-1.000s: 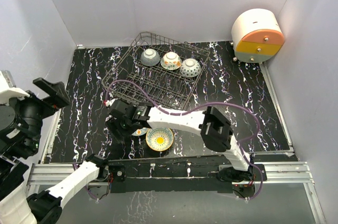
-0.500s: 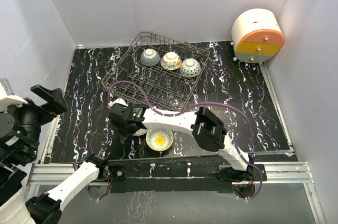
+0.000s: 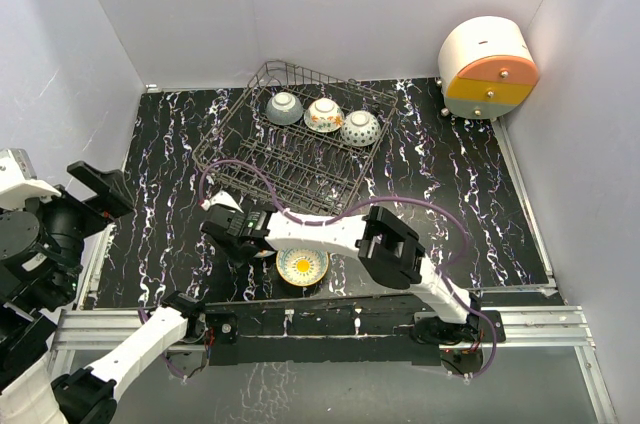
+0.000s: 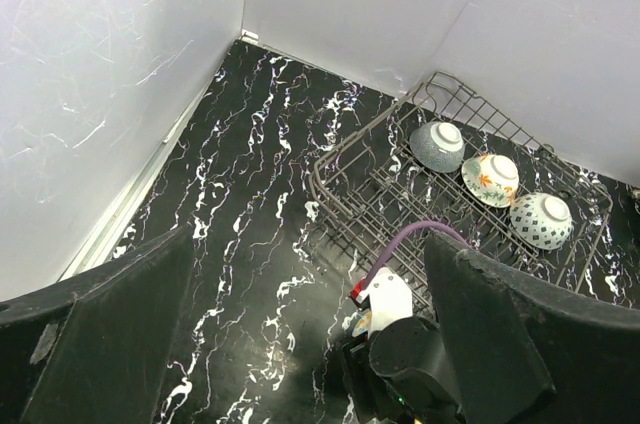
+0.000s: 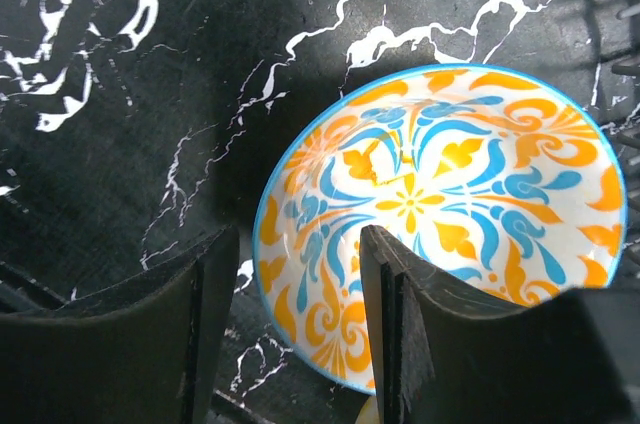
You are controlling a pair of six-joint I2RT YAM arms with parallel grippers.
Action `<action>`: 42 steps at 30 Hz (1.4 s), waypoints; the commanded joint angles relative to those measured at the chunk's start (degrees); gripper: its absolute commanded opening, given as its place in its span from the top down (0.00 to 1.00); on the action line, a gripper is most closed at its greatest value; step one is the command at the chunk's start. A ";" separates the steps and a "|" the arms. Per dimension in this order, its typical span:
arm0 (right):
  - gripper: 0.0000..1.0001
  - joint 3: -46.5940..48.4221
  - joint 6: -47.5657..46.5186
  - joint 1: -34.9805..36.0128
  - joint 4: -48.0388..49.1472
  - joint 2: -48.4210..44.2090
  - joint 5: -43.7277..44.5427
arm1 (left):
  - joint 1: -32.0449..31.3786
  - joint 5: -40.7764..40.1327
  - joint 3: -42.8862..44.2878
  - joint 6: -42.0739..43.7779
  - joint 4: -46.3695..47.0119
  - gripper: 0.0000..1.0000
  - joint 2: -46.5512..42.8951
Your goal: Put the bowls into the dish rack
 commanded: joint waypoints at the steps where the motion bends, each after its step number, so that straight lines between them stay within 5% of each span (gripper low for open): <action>1: 0.48 0.32 -1.41 0.17 2.67 1.99 2.82 | -0.18 -0.01 -0.44 -0.10 0.28 0.05 -0.62; 4: 0.50 0.60 -1.60 0.17 2.80 2.79 3.90 | -0.18 0.17 -0.92 -0.01 0.41 0.05 -0.88; 14: 0.91 0.95 -3.17 0.17 7.19 -0.38 -1.79 | -0.20 0.67 -1.23 0.32 1.07 0.05 -1.16; 23: 0.92 1.41 2.32 -1.59 19.80 -11.47 -24.69 | -0.18 0.65 -1.43 1.93 2.28 0.05 -0.98; 32: 0.92 -4.80 22.13 -16.42 42.94 -17.47 -39.60 | -0.18 0.45 -1.14 4.06 3.65 0.05 -0.55; 36: 0.92 -8.67 34.80 -23.63 58.65 -14.84 -44.22 | -0.18 0.58 -1.18 4.53 4.25 0.05 -0.45; 42: 0.92 -0.53 42.88 -28.13 68.87 -3.88 -46.38 | -0.23 0.56 -2.71 5.17 4.95 0.05 -0.95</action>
